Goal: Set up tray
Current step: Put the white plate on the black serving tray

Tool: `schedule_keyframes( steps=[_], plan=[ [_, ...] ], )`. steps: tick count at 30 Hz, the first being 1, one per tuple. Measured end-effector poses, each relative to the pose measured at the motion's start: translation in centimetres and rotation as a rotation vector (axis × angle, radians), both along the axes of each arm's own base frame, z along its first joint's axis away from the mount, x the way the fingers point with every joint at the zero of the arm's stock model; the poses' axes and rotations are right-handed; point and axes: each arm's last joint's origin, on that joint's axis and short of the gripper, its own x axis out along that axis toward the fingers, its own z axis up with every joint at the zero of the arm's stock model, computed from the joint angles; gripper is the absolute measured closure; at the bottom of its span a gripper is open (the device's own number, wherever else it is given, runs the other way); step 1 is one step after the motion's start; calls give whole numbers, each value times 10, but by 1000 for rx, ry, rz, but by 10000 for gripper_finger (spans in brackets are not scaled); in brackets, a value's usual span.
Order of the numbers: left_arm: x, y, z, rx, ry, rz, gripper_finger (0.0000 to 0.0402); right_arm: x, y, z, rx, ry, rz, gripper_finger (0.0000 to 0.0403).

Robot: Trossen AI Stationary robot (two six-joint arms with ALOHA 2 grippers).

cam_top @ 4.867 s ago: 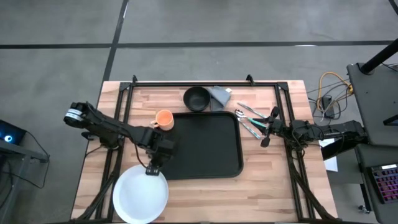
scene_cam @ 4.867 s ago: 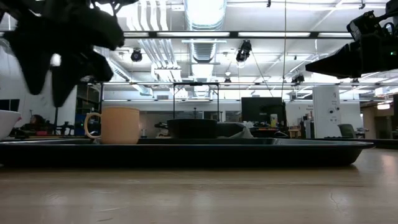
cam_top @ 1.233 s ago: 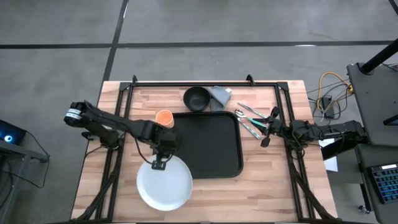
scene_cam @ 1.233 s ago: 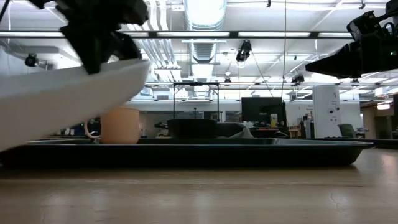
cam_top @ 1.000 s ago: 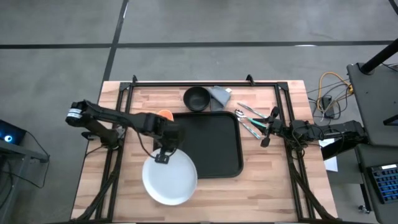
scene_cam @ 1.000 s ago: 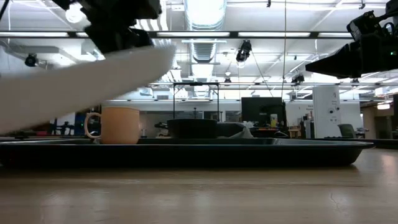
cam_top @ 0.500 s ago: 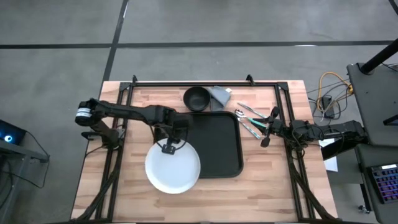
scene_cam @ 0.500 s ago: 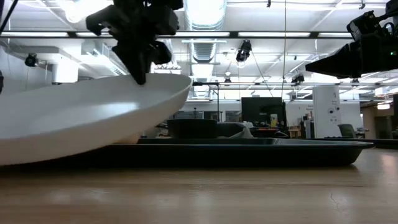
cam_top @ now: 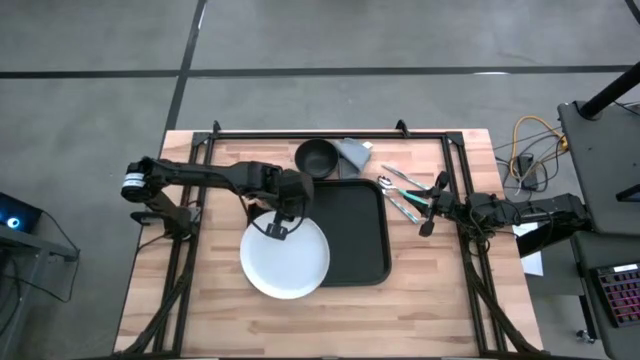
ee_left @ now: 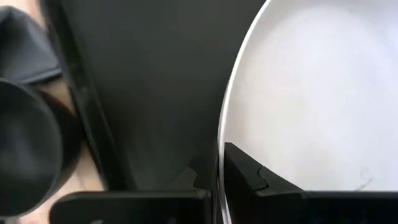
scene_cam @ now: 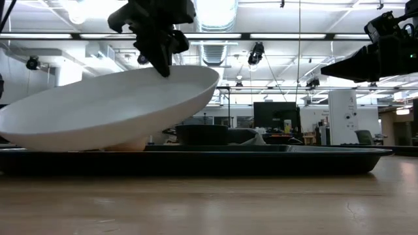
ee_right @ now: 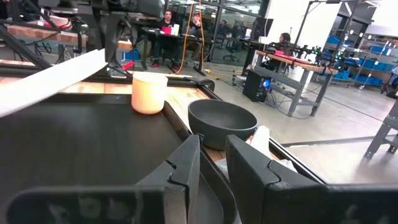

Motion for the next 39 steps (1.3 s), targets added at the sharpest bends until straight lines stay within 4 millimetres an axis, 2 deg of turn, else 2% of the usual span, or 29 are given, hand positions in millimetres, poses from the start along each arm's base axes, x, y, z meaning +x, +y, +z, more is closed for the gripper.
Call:
schedule_keyframes(
  steps=[10,20,31,39],
  plan=[
    [0,7,0,27,2,23,401,0,0,0,0,0,-1,335],
    [-1,33,-5,49,-15,94,401,0,0,0,0,0,0,335],
    [6,41,-35,13,105,103,401,0,0,0,0,0,0,335],
    [9,41,-40,10,124,102,401,0,0,0,0,0,-1,335]
  ],
)
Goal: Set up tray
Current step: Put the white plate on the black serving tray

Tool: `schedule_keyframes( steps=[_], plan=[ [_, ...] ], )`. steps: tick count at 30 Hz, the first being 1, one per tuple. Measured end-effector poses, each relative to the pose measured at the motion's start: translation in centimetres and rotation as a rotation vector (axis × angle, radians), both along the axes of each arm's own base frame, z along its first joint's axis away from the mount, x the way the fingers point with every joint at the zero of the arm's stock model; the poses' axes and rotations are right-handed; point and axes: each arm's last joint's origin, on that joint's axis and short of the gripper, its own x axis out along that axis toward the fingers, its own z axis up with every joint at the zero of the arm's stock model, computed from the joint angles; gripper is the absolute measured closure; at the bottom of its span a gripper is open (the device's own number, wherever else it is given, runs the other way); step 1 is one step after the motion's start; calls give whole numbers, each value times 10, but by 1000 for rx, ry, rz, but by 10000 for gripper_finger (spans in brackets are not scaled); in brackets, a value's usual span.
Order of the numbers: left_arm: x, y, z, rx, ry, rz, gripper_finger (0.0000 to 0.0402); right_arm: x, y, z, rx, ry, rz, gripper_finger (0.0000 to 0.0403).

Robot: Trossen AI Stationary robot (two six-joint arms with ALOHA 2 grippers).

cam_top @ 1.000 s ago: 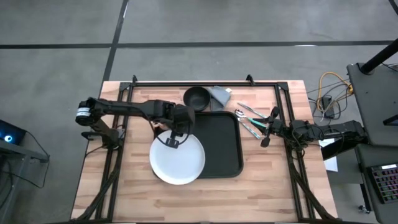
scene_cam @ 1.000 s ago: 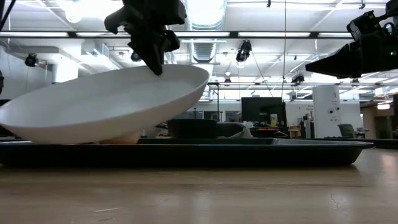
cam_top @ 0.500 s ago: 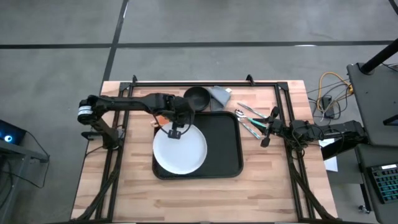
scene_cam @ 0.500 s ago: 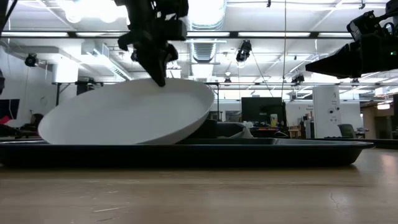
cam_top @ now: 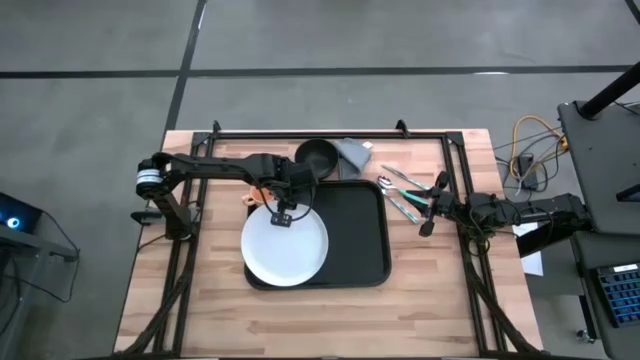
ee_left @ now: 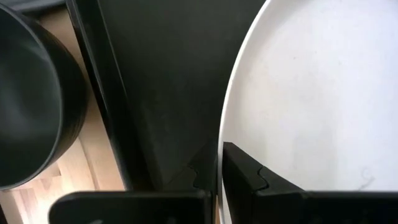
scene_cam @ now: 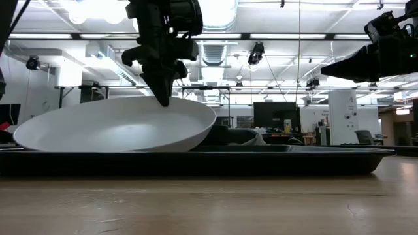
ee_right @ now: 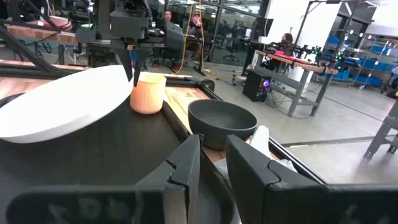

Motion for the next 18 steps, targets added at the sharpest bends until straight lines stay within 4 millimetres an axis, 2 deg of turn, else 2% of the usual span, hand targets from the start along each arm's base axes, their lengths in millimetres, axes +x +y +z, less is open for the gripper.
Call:
schedule_keyframes(
  steps=[18],
  plan=[
    [-1,0,-10,-2,5,0,401,0,0,0,0,0,0,335]
  ],
)
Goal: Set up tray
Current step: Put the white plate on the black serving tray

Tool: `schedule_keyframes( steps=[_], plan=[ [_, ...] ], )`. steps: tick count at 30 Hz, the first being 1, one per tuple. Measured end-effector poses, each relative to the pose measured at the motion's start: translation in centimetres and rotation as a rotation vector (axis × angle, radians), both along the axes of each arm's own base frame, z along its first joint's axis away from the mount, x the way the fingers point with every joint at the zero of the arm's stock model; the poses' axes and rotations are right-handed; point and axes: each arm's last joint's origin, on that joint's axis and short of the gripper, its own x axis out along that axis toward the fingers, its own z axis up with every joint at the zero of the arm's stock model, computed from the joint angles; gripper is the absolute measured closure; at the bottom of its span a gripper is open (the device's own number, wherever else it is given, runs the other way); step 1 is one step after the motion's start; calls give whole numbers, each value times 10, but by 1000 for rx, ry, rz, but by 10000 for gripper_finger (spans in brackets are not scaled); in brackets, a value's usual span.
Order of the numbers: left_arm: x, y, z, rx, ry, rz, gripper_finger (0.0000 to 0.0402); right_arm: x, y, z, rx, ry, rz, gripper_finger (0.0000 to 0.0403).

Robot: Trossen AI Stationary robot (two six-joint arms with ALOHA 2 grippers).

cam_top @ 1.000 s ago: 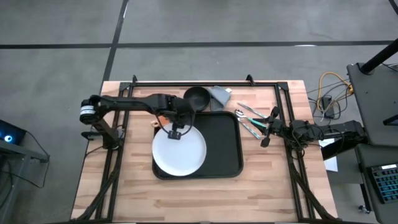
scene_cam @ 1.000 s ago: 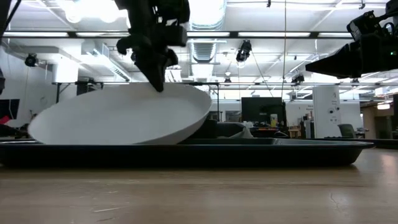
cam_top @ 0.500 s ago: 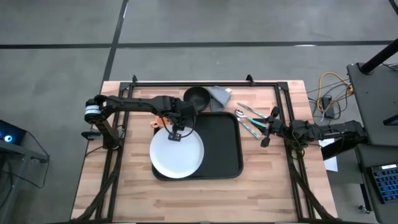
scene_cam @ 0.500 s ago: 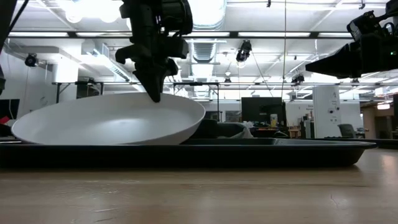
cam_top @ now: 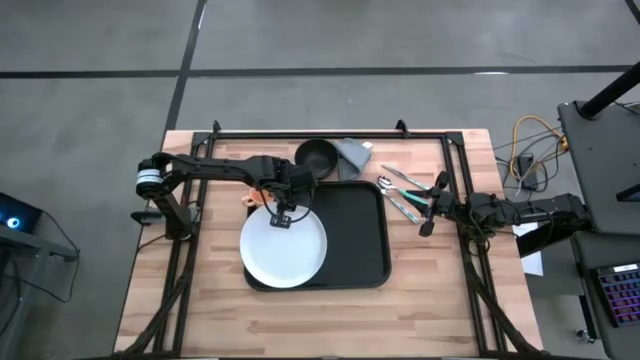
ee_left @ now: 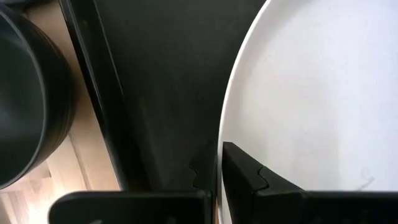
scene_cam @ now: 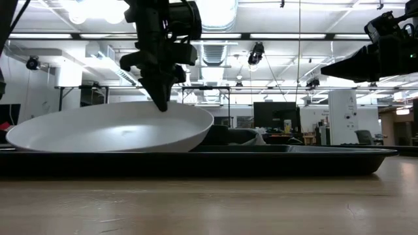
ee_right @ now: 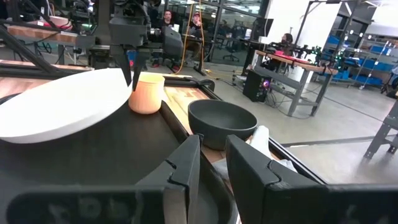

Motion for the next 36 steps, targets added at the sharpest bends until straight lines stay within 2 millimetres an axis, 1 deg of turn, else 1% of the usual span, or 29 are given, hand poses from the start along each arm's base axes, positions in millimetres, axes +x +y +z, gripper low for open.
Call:
schedule_keyframes(
  steps=[10,12,18,22,36],
  plan=[
    [0,1,0,-3,-4,14,397,0,0,0,0,0,0,335],
    [0,1,0,-6,-5,26,385,0,0,0,0,0,0,335],
    [0,1,0,-7,-5,30,331,0,0,0,0,0,0,335],
    [0,1,0,-7,-5,30,310,0,0,0,0,0,0,335],
    [2,1,0,-15,-30,53,305,0,0,0,0,0,0,335]
  ],
)
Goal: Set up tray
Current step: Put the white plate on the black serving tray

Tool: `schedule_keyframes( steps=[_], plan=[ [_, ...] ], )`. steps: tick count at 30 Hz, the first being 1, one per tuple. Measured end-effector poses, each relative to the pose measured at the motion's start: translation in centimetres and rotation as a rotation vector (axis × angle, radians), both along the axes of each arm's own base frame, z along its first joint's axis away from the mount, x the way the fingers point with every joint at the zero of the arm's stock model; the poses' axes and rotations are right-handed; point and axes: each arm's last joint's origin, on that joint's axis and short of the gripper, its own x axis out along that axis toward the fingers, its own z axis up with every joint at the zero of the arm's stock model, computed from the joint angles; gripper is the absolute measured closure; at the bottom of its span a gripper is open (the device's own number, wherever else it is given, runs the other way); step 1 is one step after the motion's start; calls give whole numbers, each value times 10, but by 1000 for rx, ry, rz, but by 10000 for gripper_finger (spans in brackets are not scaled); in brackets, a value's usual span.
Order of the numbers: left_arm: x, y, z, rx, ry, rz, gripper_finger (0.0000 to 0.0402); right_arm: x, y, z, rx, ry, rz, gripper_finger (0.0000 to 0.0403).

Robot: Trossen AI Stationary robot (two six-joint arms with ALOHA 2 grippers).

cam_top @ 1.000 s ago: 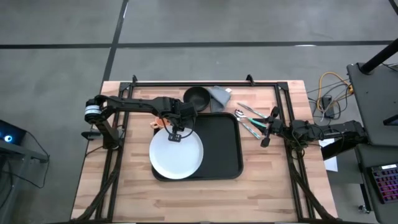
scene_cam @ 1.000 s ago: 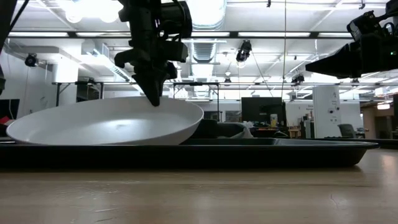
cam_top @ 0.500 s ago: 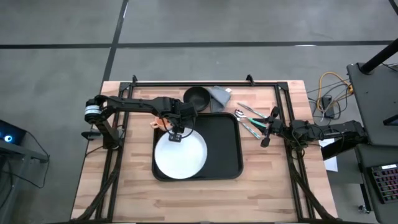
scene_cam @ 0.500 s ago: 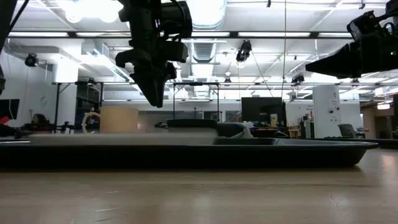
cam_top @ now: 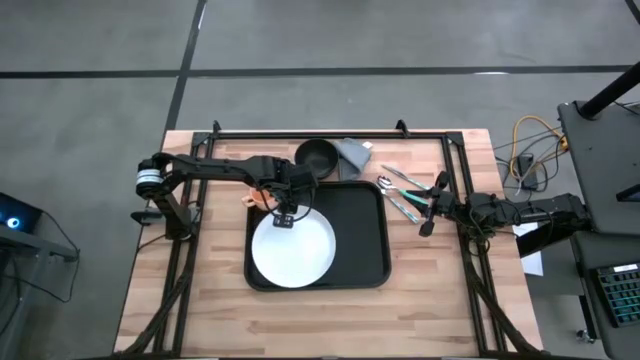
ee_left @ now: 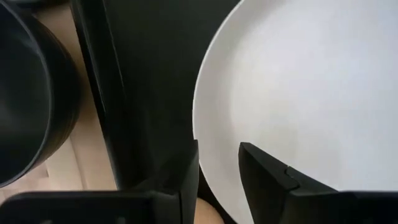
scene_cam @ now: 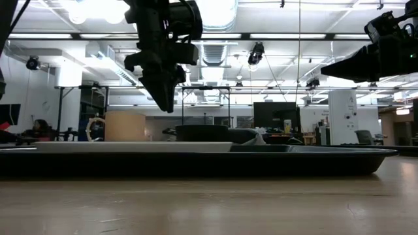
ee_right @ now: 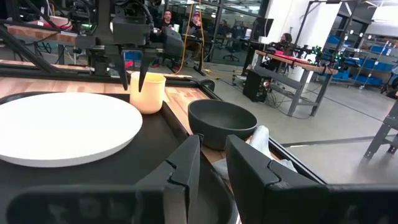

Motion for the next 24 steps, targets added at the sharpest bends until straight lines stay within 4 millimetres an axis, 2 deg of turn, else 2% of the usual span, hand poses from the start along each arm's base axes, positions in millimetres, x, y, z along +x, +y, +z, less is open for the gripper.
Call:
schedule_keyframes(
  steps=[8,15,24],
  plan=[
    [-7,-13,-18,-35,61,-15,305,0,0,0,0,0,0,335],
    [-17,-36,-38,-56,137,-30,305,0,0,0,0,0,0,335],
    [-26,-61,-53,-76,194,5,305,0,0,0,0,1,0,335]
  ],
)
